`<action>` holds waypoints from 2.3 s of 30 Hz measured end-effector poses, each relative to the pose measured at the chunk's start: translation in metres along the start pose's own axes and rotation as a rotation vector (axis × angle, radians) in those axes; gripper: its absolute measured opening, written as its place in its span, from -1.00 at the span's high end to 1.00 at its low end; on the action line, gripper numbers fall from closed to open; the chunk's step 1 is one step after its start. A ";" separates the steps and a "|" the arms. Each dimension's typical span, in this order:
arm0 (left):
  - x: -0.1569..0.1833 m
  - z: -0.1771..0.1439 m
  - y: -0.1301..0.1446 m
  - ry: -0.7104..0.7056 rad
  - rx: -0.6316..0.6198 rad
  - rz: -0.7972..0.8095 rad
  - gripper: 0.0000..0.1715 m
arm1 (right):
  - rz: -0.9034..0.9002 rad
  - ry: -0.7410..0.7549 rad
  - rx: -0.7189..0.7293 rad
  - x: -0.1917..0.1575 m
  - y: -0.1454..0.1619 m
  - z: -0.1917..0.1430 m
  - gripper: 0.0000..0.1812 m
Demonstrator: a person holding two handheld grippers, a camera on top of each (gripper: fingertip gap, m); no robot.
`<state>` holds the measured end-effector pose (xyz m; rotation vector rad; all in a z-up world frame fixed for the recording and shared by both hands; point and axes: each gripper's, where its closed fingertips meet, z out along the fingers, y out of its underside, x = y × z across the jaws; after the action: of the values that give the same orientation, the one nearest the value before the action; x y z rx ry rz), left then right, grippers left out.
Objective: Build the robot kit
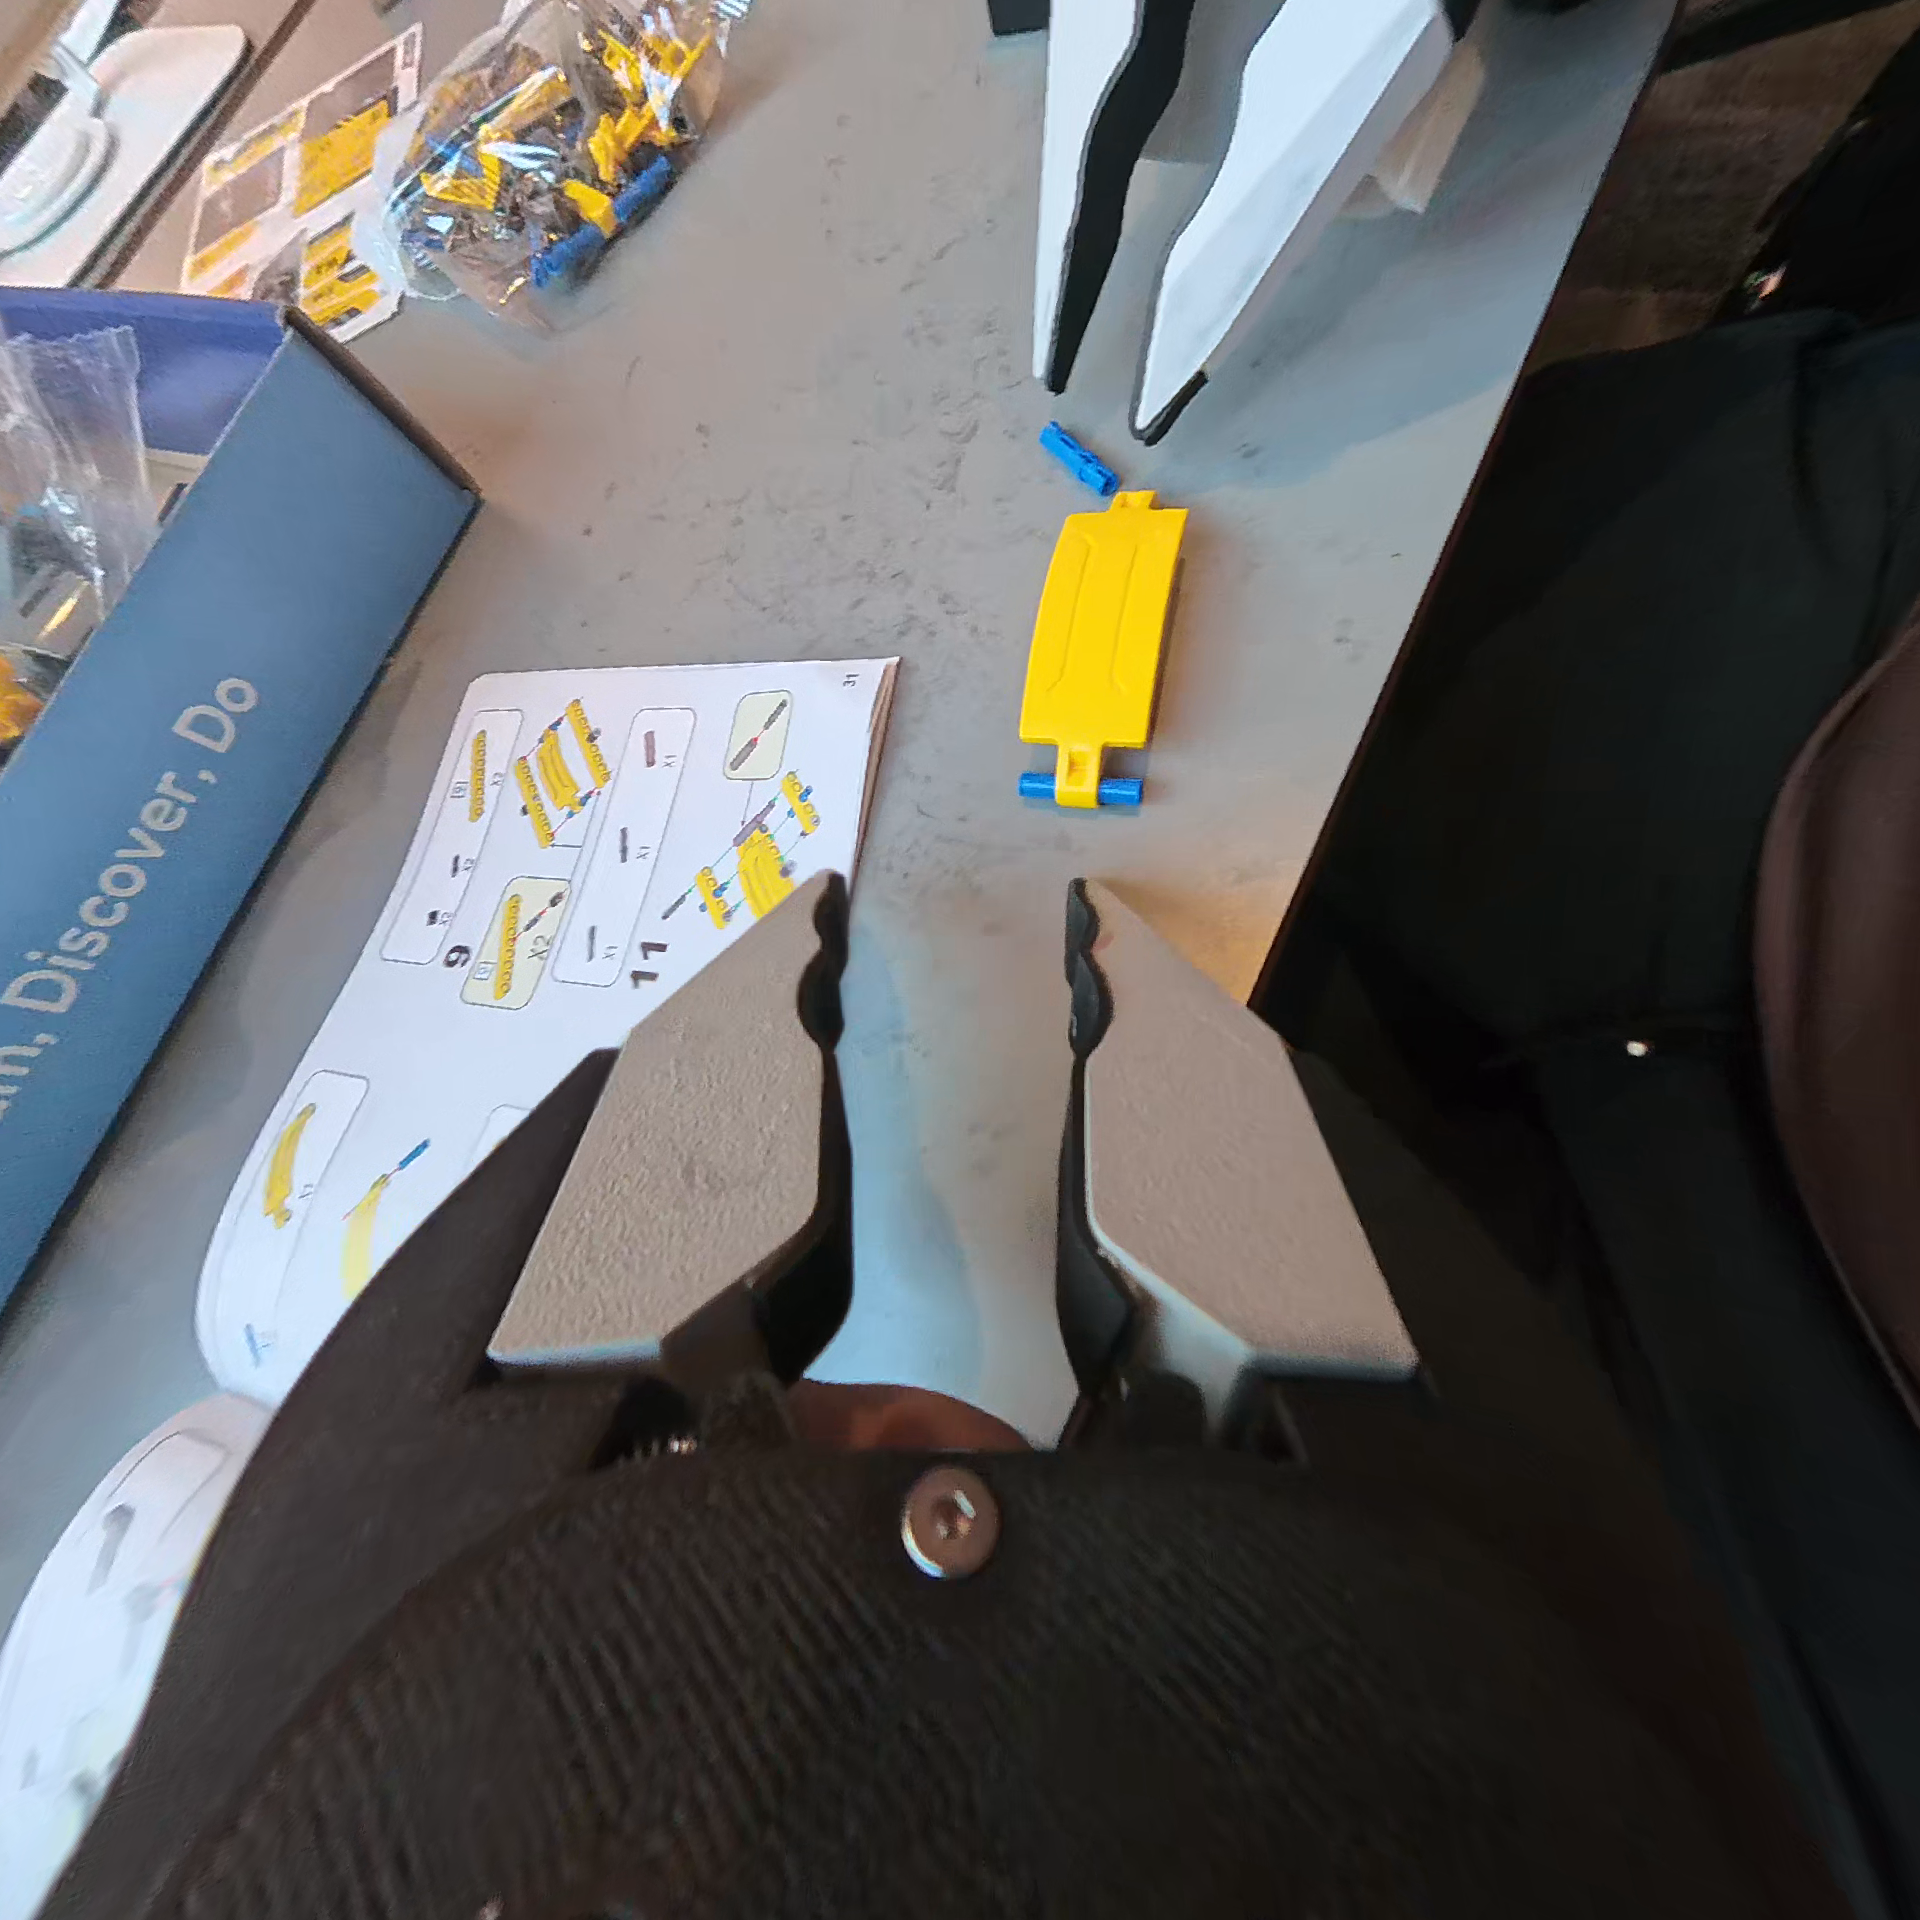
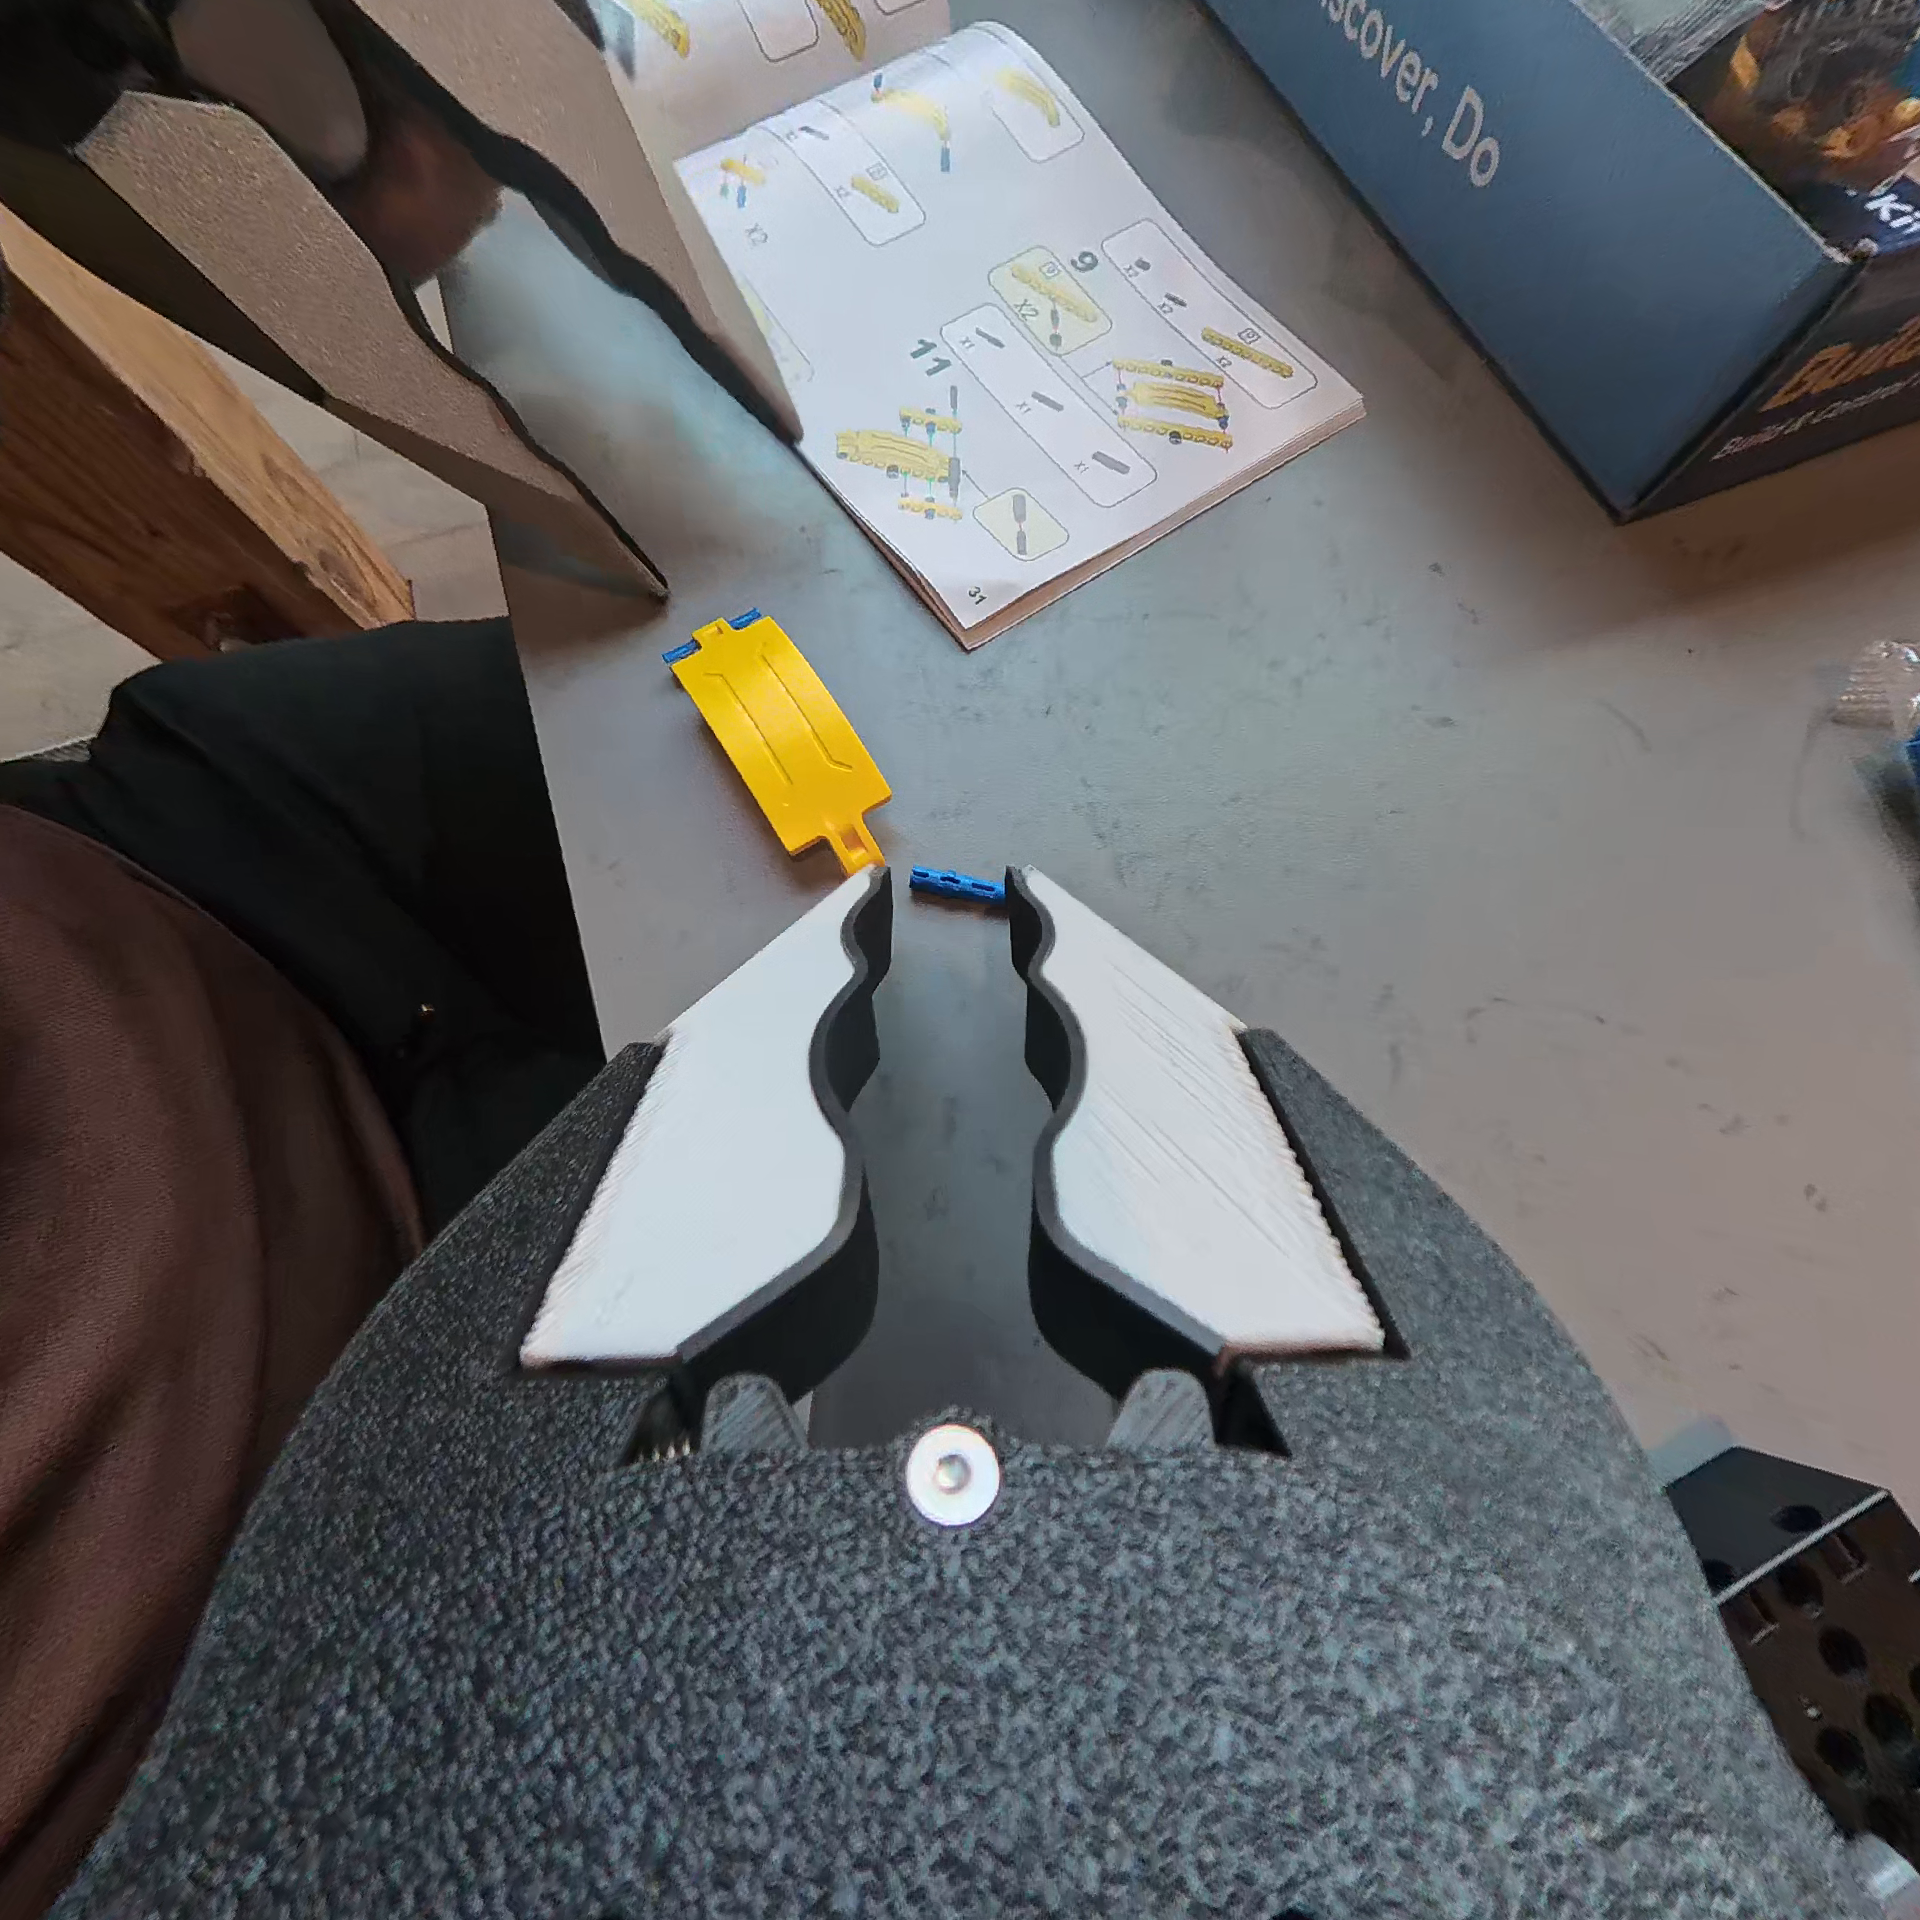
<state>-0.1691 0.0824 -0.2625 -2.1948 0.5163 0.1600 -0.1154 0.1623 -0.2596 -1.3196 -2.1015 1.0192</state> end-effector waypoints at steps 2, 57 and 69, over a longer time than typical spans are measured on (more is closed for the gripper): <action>0.003 0.001 0.000 0.029 0.019 -0.024 0.62 | -0.024 -0.011 0.003 -0.002 -0.002 0.001 0.76; 0.025 0.000 -0.036 0.265 0.207 -0.229 0.43 | 0.068 -0.090 -0.016 0.011 0.007 -0.007 0.72; 0.025 0.009 -0.036 0.408 0.144 -0.382 0.37 | -0.120 -0.176 -0.116 0.000 0.017 -0.003 0.66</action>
<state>-0.1308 0.1016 -0.2490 -2.1434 0.3049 -0.5223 -0.1037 0.1682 -0.2712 -1.1779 -2.3721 1.0083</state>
